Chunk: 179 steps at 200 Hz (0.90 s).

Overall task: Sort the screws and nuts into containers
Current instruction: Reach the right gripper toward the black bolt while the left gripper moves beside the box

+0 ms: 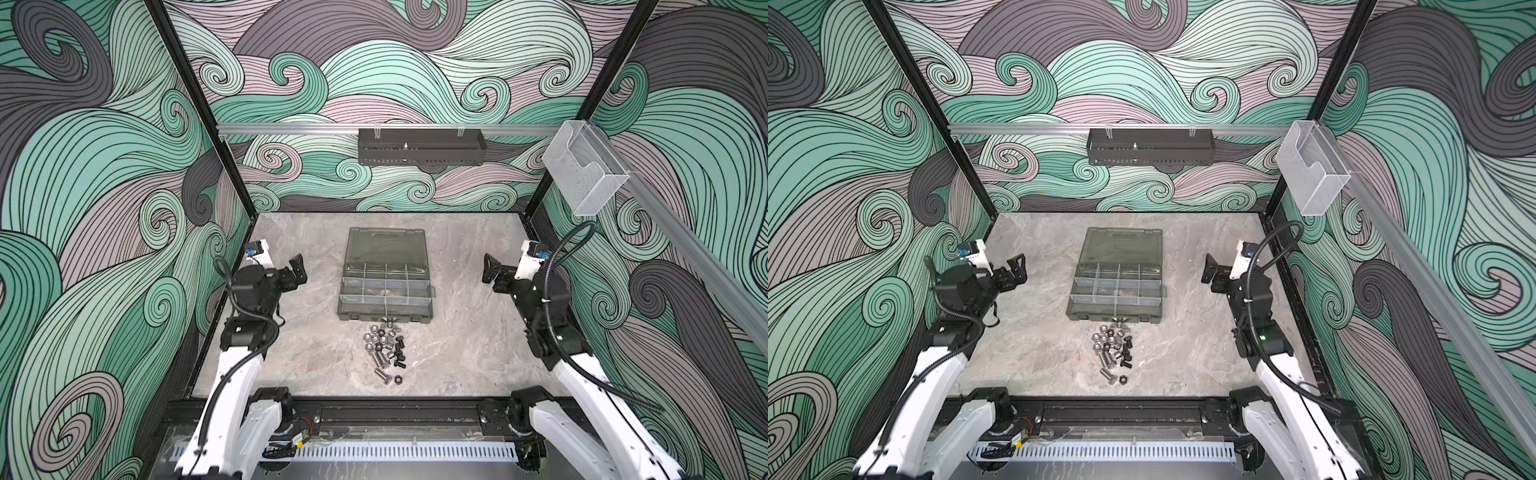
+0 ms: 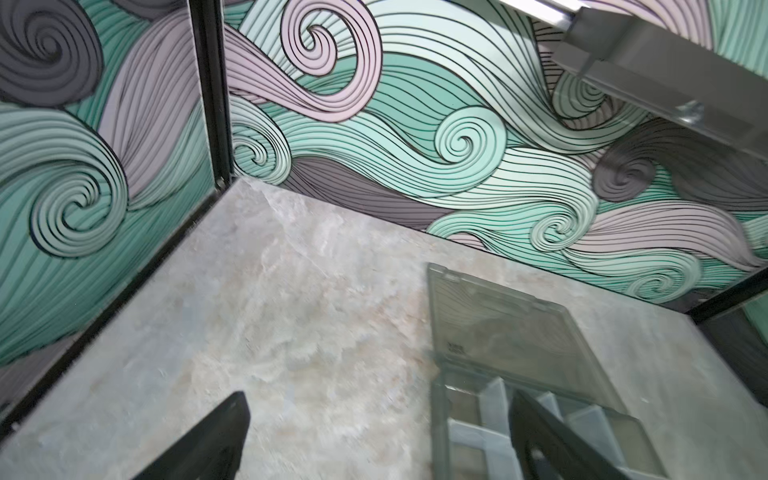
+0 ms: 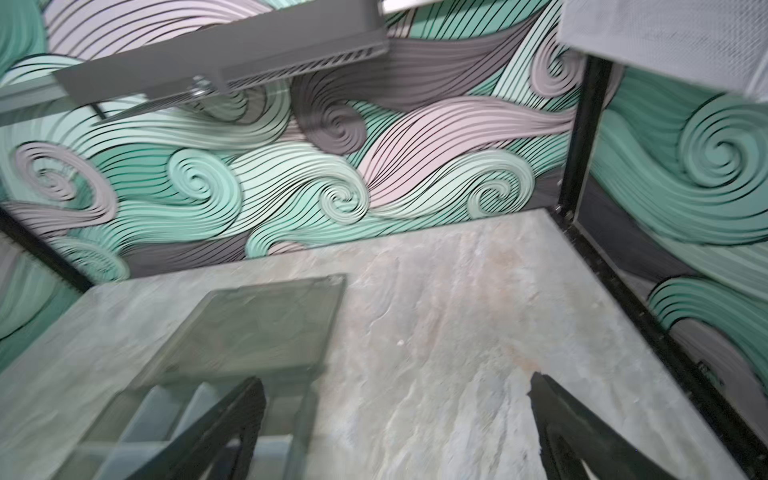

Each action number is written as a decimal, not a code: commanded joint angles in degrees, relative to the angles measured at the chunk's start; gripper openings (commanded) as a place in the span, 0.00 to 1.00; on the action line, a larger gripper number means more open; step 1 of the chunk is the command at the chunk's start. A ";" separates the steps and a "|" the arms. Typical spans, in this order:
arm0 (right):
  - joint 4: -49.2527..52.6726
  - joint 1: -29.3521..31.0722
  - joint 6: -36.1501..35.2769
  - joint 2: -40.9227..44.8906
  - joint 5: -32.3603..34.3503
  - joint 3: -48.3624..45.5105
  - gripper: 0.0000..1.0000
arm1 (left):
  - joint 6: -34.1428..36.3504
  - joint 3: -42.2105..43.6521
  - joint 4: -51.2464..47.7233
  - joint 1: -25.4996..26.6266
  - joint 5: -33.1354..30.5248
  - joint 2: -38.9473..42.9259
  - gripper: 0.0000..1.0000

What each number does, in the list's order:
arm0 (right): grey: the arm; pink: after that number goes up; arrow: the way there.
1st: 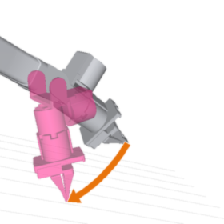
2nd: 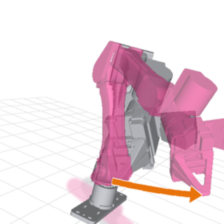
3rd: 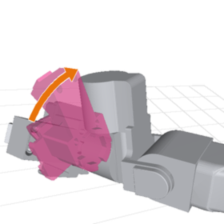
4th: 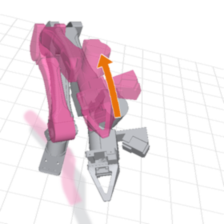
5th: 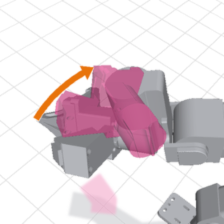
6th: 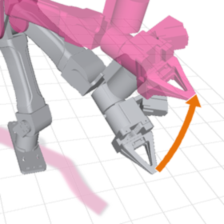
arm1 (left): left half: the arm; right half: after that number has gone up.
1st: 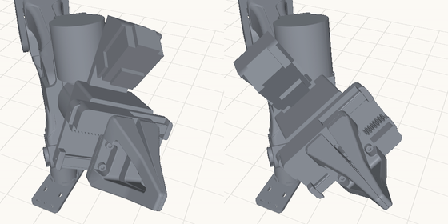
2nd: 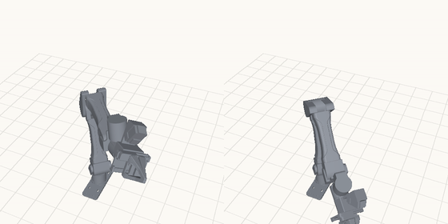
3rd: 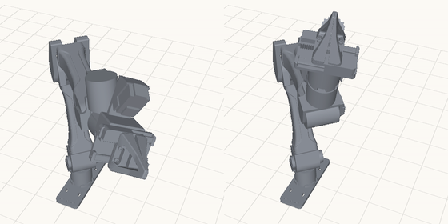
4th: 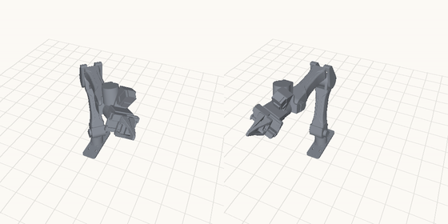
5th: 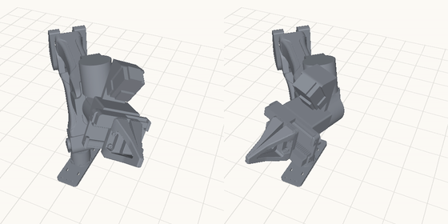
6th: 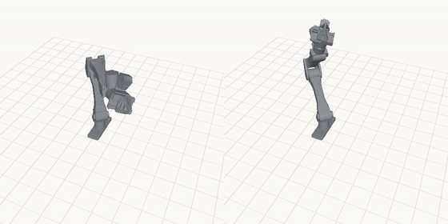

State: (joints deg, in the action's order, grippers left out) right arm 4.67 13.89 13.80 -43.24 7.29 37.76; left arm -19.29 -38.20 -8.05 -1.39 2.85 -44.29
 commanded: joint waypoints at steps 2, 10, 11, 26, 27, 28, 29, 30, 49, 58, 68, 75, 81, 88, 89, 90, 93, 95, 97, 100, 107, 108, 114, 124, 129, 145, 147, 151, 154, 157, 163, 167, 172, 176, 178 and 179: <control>23.99 4.87 7.62 -2.60 -6.17 2.06 0.97 | -8.67 1.06 -14.61 1.91 6.72 1.36 0.99; 25.98 7.45 8.41 -4.02 -6.87 3.53 0.97 | -8.88 0.90 -15.29 2.86 7.56 1.36 0.99; 26.17 7.81 8.47 -4.20 -6.91 3.72 0.97 | -8.86 0.91 -15.35 2.96 7.58 1.34 0.99; 28.79 13.40 9.16 -7.57 -6.72 5.80 0.96 | -8.85 0.65 -16.13 4.88 8.18 -0.13 0.99; 28.89 13.77 9.24 -7.78 -6.57 5.91 0.96 | -8.84 0.61 -16.17 4.98 8.33 -0.29 0.99; 28.99 14.18 9.27 -8.02 -6.40 6.05 0.96 | -8.84 0.55 -16.14 5.12 8.41 -0.45 0.99; 29.17 14.51 9.34 -8.32 -6.32 6.12 0.96 | -8.84 0.52 -16.17 5.27 8.58 -0.62 0.99; 29.35 14.86 9.37 -8.60 -6.10 6.24 0.96 | -8.84 0.51 -16.19 5.40 8.75 -0.84 0.99; 31.12 20.75 11.50 -13.64 -3.17 7.68 0.92 | -8.55 0.02 -16.37 8.73 10.89 -4.92 0.99; 31.36 23.04 12.24 -16.42 -2.60 8.19 0.92 | -8.26 -0.31 -16.92 10.44 11.06 -6.90 0.99; 31.60 26.29 13.52 -19.59 -1.74 8.83 0.91 | -7.68 -0.67 -17.89 12.17 10.98 -9.02 0.99; 31.27 27.94 13.97 -21.49 -1.53 9.05 0.91 | -7.26 -0.93 -18.36 13.12 10.77 -10.54 0.99; 30.80 29.26 14.52 -22.92 -1.26 9.17 0.90 | -6.73 -1.12 -18.80 13.80 10.96 -11.78 0.99; 30.18 30.26 15.17 -24.44 -1.27 9.35 0.88 | -6.19 -1.49 -19.39 14.32 11.16 -13.06 0.99; 29.93 30.52 15.37 -24.87 -1.39 9.39 0.87 | -6.15 -1.51 -19.42 14.36 11.19 -13.34 0.99; 29.86 30.64 15.46 -25.09 -1.40 9.42 0.86 | -6.04 -1.56 -19.48 14.38 11.24 -13.53 0.99; 29.63 30.84 15.71 -25.45 -1.62 9.43 0.85 | -5.91 -1.73 -19.58 14.51 11.59 -14.09 0.99; 29.31 30.98 15.85 -25.94 -1.89 9.44 0.84 | -5.86 -1.80 -19.73 14.56 11.74 -14.38 0.99; 28.89 31.14 16.28 -26.65 -2.36 9.44 0.82 | -5.79 -1.91 -19.72 14.50 12.00 -14.65 0.99; 28.64 31.23 16.57 -27.14 -2.96 9.44 0.81 | -5.68 -2.14 -19.72 14.56 12.41 -15.22 0.99; 27.44 31.45 17.55 -28.72 -4.61 9.22 0.78 | -5.46 -2.47 -19.72 14.69 13.35 -16.22 0.99; 27.29 31.54 17.65 -28.91 -4.90 9.20 0.77 | -5.43 -2.53 -19.72 14.72 13.42 -16.33 0.99; 26.28 31.99 18.16 -30.06 -5.98 9.25 0.75 | -5.26 -2.73 -19.61 14.80 14.06 -17.06 0.99; 25.41 33.23 18.69 -32.28 -5.75 9.84 0.73 | -5.08 -2.96 -19.47 14.82 15.14 -17.94 0.98; 25.33 33.98 18.83 -33.25 -5.16 10.45 0.72 | -4.95 -3.09 -19.39 14.83 15.70 -18.30 0.99; 25.01 35.84 18.78 -36.42 -3.65 12.73 0.69 | -4.45 -3.11 -19.12 14.91 16.83 -19.15 0.98; 24.99 35.92 18.73 -36.86 -3.68 13.03 0.69 | -4.34 -3.09 -19.06 14.92 16.94 -19.27 0.98; 24.82 36.27 18.67 -37.61 -3.61 13.75 0.68 | -4.15 -3.01 -18.98 14.91 17.13 -19.52 0.99; 24.73 36.49 18.62 -38.26 -3.67 14.19 0.67 | -3.98 -2.98 -18.87 14.89 17.29 -19.77 0.99; 24.66 36.74 18.53 -38.84 -3.67 14.66 0.67 | -3.82 -3.01 -18.91 14.91 17.39 -20.01 0.99; 24.51 37.14 18.33 -40.05 -3.62 15.57 0.64 | -3.30 -3.07 -18.84 14.87 17.68 -20.49 0.99; 24.41 37.61 18.05 -40.91 -3.60 16.37 0.61 | -2.93 -3.17 -18.91 14.90 17.93 -20.85 0.99; 24.32 37.97 17.75 -41.66 -3.46 16.78 0.59 | -2.71 -3.38 -19.13 14.96 18.24 -21.28 0.98; 24.25 38.27 17.66 -42.36 -3.28 17.39 0.58 | -2.62 -3.58 -19.40 14.97 18.47 -21.63 0.99; 24.25 38.41 17.55 -42.67 -3.26 17.58 0.57 | -2.60 -3.74 -19.57 14.98 18.72 -21.71 0.98; 24.16 38.45 17.52 -42.82 -3.21 17.68 0.57 | -2.60 -3.82 -19.60 14.95 18.83 -21.80 0.98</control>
State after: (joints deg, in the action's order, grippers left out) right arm 30.39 50.70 31.35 -83.22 2.76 51.88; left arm -24.01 -39.51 -25.89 13.06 18.44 -64.40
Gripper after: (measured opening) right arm 0.610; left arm 0.986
